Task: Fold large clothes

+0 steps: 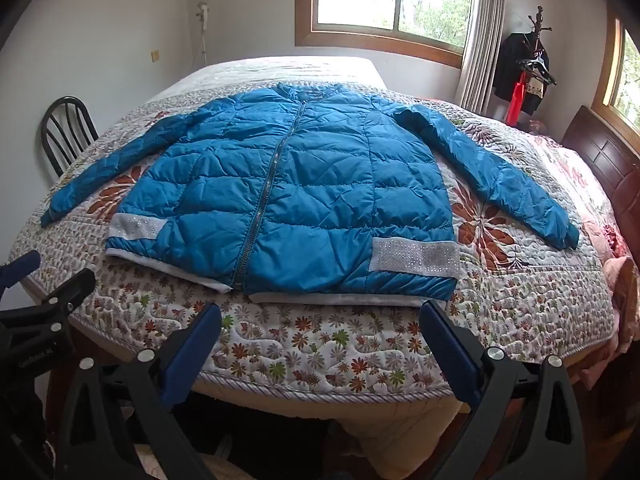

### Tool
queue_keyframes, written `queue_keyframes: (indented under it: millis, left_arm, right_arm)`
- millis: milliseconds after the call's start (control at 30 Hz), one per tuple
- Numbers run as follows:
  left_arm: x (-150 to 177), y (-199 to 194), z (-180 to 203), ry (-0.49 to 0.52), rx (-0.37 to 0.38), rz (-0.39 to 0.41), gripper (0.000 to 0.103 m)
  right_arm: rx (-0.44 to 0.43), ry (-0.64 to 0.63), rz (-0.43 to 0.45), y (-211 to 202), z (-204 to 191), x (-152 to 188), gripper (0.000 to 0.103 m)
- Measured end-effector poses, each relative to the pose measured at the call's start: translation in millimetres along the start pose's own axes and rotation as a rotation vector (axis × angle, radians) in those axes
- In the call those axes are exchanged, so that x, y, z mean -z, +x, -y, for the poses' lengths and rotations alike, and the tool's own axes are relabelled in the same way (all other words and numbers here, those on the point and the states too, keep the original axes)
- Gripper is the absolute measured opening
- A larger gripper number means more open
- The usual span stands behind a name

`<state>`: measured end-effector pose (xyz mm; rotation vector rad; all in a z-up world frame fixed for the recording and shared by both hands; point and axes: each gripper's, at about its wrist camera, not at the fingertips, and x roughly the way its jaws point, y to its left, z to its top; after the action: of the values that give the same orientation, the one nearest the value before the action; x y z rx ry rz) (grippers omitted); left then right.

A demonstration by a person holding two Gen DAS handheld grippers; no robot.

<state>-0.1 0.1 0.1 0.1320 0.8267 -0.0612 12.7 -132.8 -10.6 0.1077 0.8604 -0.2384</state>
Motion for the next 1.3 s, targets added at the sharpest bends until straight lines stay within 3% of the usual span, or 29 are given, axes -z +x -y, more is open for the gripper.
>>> queue_keyframes:
  millis: [1300]
  left_arm:
    - [-2.2, -2.2, 4.3, 0.004, 0.002, 0.001, 0.100]
  right_arm:
    - [-0.002, 0.002, 0.004, -2.6, -4.1, 0.2, 0.099]
